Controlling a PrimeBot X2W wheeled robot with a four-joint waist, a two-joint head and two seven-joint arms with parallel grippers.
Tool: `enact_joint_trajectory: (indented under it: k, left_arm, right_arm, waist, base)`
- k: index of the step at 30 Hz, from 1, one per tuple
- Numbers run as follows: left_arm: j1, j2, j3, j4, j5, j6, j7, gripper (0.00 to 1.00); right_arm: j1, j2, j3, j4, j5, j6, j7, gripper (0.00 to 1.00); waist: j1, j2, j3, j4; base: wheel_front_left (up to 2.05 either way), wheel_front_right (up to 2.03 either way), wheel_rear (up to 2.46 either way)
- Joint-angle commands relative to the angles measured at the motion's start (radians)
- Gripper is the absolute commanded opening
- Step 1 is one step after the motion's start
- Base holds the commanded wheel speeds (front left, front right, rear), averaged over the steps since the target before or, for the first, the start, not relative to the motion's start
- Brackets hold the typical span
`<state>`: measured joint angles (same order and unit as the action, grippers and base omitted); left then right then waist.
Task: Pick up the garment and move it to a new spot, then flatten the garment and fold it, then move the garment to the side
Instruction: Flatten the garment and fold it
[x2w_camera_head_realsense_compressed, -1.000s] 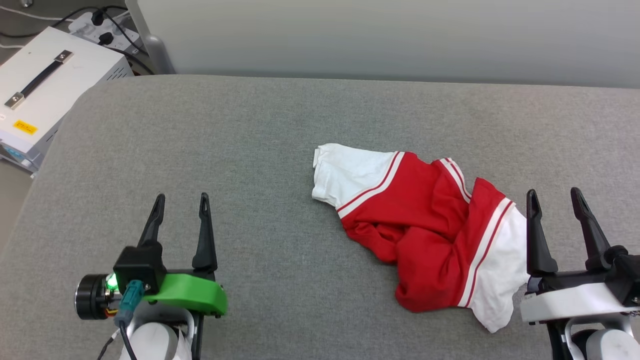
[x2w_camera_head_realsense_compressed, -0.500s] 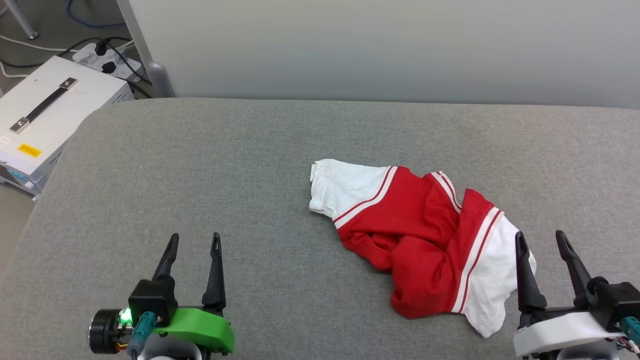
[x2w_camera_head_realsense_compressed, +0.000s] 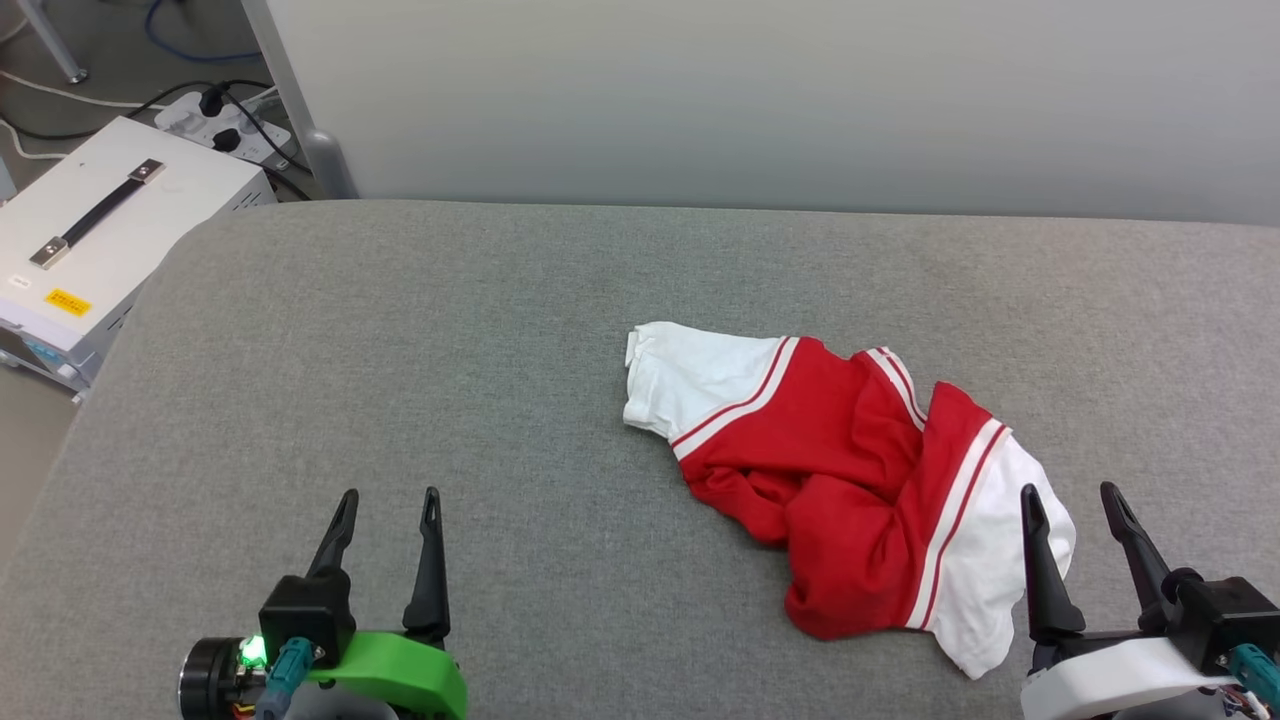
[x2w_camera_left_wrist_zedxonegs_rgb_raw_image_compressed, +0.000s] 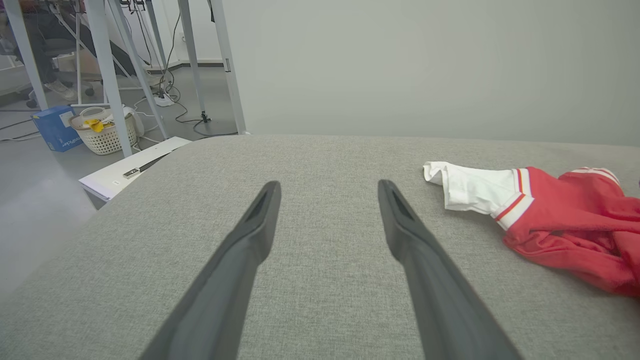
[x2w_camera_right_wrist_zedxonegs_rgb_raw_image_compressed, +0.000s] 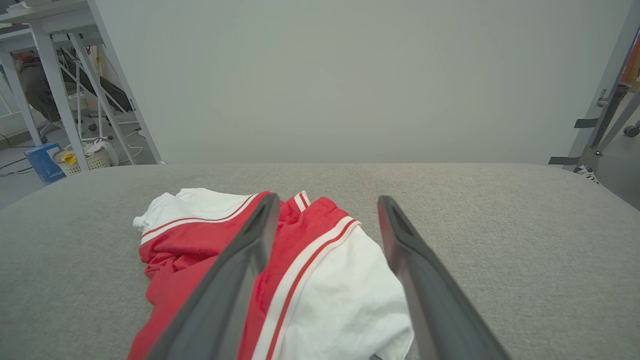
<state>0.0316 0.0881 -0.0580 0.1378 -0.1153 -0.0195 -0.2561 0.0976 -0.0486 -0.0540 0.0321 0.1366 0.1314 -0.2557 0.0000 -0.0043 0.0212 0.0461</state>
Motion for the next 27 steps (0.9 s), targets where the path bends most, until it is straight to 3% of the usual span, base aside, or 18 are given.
enact_joint_trajectory:
  k: [1,9,15,20,24,27]
  left_arm:
    - [0.016,-0.009,0.005,0.003,0.008,-0.007,-0.006,1.00]
    - [0.013,-0.022,0.015,0.012,0.019,-0.017,-0.006,1.00]
    - [-0.008,-0.028,0.018,0.005,0.023,-0.020,-0.006,1.00]
    - [-0.035,-0.032,0.021,-0.003,0.026,-0.023,-0.006,1.00]
    - [-0.052,-0.034,0.021,-0.008,0.028,-0.028,-0.006,1.00]
    - [-0.063,-0.035,0.021,-0.010,0.026,-0.029,-0.006,1.00]
  right_arm:
    - [0.008,-0.002,0.003,0.003,-0.003,-0.001,-0.006,1.00]
    - [-0.027,-0.002,-0.032,-0.026,-0.026,-0.001,-0.006,1.00]
    - [-0.156,-0.017,-0.073,-0.094,-0.091,-0.001,-0.006,1.00]
    - [-0.313,-0.134,-0.033,-0.091,-0.090,-0.001,-0.006,1.00]
    - [-0.445,-0.256,0.063,-0.003,-0.073,-0.001,-0.005,1.00]
    - [-0.543,-0.353,0.169,0.085,-0.033,-0.001,0.080,1.00]
  waist:
    - [0.0000,0.0043,-0.001,0.000]
    - [0.0000,0.0043,0.000,0.003]
    - [0.0000,0.0043,0.029,0.008]
    - [0.0000,0.0043,0.066,0.015]
    - [0.0000,0.0043,0.096,0.022]
    - [0.0000,0.0043,0.119,0.031]
  base:
    - [0.00,0.00,0.00]
    - [0.00,0.00,0.00]
    - [0.00,0.00,0.00]
    - [0.00,0.00,0.00]
    - [0.00,0.00,0.00]
    - [0.00,0.00,0.00]
